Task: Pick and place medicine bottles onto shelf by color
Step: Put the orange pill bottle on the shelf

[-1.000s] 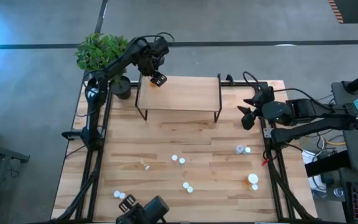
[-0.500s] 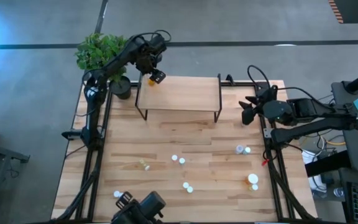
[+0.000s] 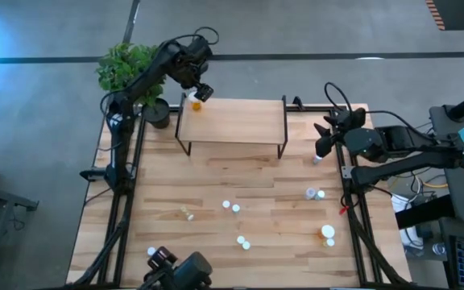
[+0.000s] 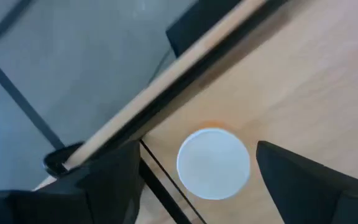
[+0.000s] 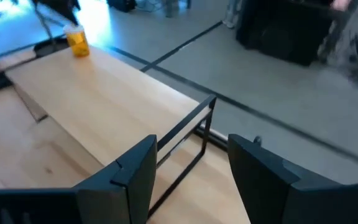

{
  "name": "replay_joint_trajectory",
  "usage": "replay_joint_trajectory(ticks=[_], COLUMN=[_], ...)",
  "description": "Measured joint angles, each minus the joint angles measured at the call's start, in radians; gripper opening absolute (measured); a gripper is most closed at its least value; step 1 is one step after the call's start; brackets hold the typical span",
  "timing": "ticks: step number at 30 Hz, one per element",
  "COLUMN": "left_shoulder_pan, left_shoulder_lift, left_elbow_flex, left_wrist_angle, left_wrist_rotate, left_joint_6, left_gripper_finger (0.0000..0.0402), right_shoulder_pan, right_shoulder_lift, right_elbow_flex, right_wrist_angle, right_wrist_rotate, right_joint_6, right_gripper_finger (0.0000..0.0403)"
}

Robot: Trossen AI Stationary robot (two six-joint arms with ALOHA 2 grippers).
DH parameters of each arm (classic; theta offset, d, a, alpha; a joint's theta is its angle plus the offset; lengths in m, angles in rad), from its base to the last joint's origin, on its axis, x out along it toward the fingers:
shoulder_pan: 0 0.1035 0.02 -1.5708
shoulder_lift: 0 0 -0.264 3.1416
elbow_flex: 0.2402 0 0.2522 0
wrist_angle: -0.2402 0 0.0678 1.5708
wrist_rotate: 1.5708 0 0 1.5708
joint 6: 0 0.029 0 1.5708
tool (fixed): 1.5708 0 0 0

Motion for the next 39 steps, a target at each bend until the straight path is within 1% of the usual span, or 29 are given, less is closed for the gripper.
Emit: replay_joint_trajectory(ticks=[2, 6, 10, 13, 17, 19, 20, 23, 26, 28, 31, 33, 35, 39], left_shoulder_pan=[-0.010, -0.035, -0.054, -0.064, -0.069, -0.072, -0.079, -0.116, -0.195, -0.255, -0.347, -0.391, -0.415, -0.423], left_shoulder_lift=[-0.019, -0.061, -0.112, -0.141, -0.177, -0.199, -0.209, -0.246, -0.294, -0.337, -0.407, -0.460, -0.516, -0.643], left_elbow_flex=[0.007, 0.004, 0.002, -0.002, -0.003, -0.003, -0.003, -0.025, -0.077, -0.136, -0.236, -0.308, -0.383, -0.538], left_wrist_angle=[0.034, 0.114, 0.159, 0.182, 0.186, 0.188, 0.196, 0.254, 0.350, 0.407, 0.473, 0.494, 0.523, 0.621], left_wrist_rotate=[-0.001, 0.000, -0.001, -0.001, -0.001, -0.001, -0.002, -0.005, -0.005, -0.010, -0.092, -0.147, -0.175, -0.179], left_joint_6=[-0.001, -0.001, 0.007, 0.007, 0.008, 0.006, 0.002, 0.000, 0.019, 0.054, 0.090, 0.110, 0.113, 0.106], left_gripper_finger=[0.0305, 0.0305, 0.0305, 0.0305, 0.0305, 0.0305, 0.0305, 0.0305, 0.0305, 0.0305, 0.0305, 0.0305, 0.0305, 0.0305], right_shoulder_pan=[0.000, 0.000, 0.001, 0.001, 0.001, 0.001, 0.001, 0.001, 0.001, 0.001, 0.001, 0.003, 0.003, 0.028], right_shoulder_lift=[0.000, 0.001, 0.014, 0.034, 0.067, 0.083, 0.092, 0.122, 0.154, 0.173, 0.207, 0.234, 0.264, 0.335], right_elbow_flex=[0.002, 0.002, -0.001, -0.001, -0.002, -0.002, -0.002, -0.002, -0.002, -0.002, 0.021, 0.051, 0.093, 0.195], right_wrist_angle=[0.000, -0.001, -0.001, 0.001, 0.030, 0.062, 0.077, 0.132, 0.181, 0.212, 0.242, 0.247, 0.247, 0.244], right_wrist_rotate=[-0.002, -0.004, -0.023, -0.034, -0.034, -0.039, -0.052, -0.135, -0.212, -0.255, -0.286, -0.289, -0.288, -0.287], right_joint_6=[-0.025, -0.025, -0.018, 0.037, 0.181, 0.221, 0.231, 0.225, 0.217, 0.214, 0.211, 0.211, 0.207, 0.180], right_gripper_finger=[0.0187, 0.0187, 0.0187, 0.0187, 0.0187, 0.0187, 0.0187, 0.0187, 0.0187, 0.0187, 0.0187, 0.0187, 0.0187, 0.0187])
